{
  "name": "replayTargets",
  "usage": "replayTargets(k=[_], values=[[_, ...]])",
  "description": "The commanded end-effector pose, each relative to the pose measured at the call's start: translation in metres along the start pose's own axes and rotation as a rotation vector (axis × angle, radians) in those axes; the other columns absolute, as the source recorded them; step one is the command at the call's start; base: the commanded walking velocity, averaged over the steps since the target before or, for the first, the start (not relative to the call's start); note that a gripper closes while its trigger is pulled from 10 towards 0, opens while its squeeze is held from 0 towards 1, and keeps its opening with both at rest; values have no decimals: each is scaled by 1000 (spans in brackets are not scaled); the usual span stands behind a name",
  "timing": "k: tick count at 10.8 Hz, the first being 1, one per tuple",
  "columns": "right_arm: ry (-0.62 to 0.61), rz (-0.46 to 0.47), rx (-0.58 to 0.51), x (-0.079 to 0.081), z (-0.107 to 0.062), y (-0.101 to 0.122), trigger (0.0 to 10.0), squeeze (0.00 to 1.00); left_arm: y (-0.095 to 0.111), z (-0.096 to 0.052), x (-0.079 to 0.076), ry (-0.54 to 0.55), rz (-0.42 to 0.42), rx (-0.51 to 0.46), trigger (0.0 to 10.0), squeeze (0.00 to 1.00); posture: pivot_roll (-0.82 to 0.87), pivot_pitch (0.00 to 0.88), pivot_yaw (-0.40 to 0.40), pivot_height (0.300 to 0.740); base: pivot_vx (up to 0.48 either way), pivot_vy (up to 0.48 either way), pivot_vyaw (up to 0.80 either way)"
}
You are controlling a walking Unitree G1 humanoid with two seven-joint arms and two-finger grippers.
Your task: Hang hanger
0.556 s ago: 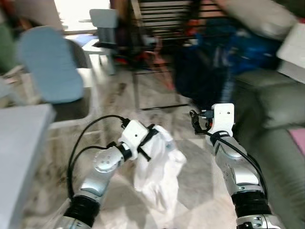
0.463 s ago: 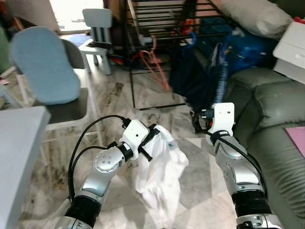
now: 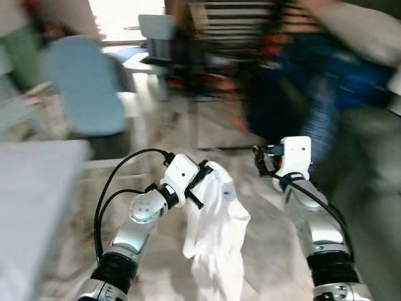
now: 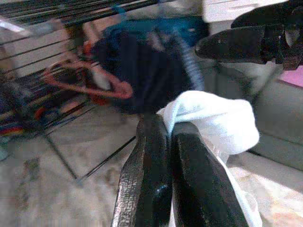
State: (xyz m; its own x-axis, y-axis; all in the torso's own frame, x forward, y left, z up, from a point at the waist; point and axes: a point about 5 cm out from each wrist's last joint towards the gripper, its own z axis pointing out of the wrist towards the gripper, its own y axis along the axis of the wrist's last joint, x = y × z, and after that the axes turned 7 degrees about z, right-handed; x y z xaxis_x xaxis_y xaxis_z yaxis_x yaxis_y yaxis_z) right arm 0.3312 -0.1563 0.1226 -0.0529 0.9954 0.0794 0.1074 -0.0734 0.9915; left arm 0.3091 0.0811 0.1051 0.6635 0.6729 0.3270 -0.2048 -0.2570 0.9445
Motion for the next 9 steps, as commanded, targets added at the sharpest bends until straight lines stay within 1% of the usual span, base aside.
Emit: replayTargets(k=[1,3,6,9], values=[[18,-7,-8,5,1,2,10000,0,5,0,8,33,11,-23,10000,0,-166,0,-16,740,311,368,0],[18,-1,-4,6,2,1,10000,0,5,1,7,34,11,-25,10000,0,-166,0,-16,740,311,364,0],[11,4,-3,7,2,0,10000,0,8,4,4,23,19,-42,10000,0,-168,0,-12,740,455,0,-800],[8,2,-9,7,2,1,10000,0,12,10,2,39,9,-53,10000,0,-171,0,-12,740,480,0,0]])
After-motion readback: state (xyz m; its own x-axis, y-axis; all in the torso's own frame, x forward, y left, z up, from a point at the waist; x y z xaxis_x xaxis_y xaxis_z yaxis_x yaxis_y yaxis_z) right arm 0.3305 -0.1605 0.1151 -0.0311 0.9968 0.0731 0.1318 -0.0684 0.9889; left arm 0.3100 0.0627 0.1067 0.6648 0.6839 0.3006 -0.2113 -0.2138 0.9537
